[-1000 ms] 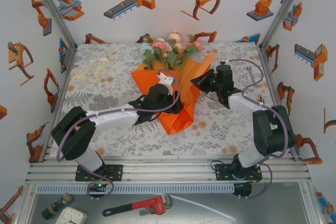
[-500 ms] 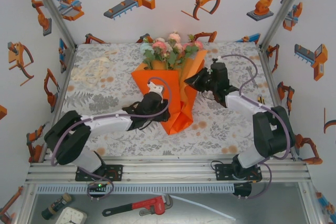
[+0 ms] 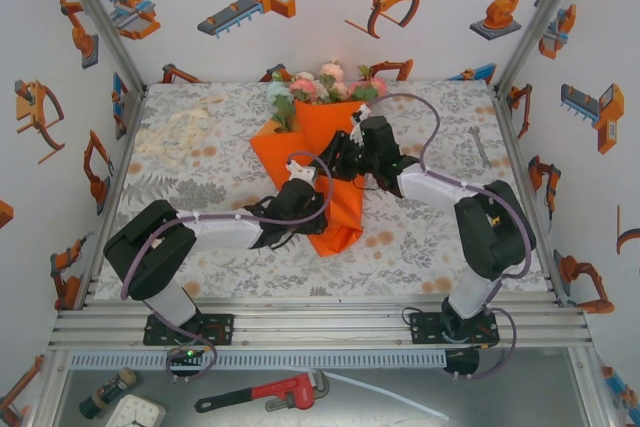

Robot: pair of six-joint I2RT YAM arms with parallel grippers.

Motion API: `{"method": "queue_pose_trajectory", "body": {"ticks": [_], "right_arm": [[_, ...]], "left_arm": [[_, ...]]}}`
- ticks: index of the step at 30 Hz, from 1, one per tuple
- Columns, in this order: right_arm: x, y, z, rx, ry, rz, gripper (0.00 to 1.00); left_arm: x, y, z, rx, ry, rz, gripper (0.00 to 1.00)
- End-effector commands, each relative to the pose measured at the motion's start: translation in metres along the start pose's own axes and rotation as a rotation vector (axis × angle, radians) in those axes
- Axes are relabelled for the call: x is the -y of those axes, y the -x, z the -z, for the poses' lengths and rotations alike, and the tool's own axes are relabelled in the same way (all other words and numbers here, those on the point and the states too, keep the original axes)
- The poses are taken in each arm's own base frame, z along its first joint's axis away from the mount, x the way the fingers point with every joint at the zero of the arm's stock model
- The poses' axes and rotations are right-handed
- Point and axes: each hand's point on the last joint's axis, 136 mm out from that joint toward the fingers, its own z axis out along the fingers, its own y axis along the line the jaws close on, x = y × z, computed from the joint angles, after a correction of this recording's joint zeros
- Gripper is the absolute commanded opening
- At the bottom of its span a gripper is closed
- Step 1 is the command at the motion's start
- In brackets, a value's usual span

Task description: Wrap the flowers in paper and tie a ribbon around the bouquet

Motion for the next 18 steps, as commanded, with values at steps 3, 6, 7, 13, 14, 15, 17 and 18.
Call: {"method": "queue_pose_trajectory", "body": {"ticks": [3,6,7,13,14,15,17,18], "right_arm": [[-0.003,-0.002,0.003,-0.023,0.004,0.060,0.50],[0.012,-0.010,0.001,-0.041,-0.041,0.062,0.50],[0.017,-0.012,0.001,-0.045,-0.058,0.062,0.50],[0.037,-0.021,0.002,-0.061,-0.121,0.066,0.51],[0.037,-0.022,0.001,-0.067,-0.116,0.065,0.51],[0.038,-0.022,0.000,-0.071,-0.117,0.061,0.51],[0.040,-0.024,-0.002,-0.077,-0.118,0.056,0.52],[0.040,-0.024,-0.003,-0.080,-0.117,0.055,0.52]], "left_arm": [[-0.002,0.010,0.015,0.056,0.003,0.023,0.47],[0.000,0.016,0.025,0.083,-0.017,0.030,0.48],[0.001,0.018,0.029,0.094,-0.025,0.035,0.48],[0.004,0.037,0.062,0.194,-0.081,0.097,0.48],[0.008,0.041,0.067,0.208,-0.109,0.117,0.48],[0.013,0.045,0.071,0.217,-0.136,0.138,0.48],[0.026,0.050,0.076,0.227,-0.218,0.201,0.49],[0.033,0.051,0.076,0.220,-0.260,0.231,0.51]]}}
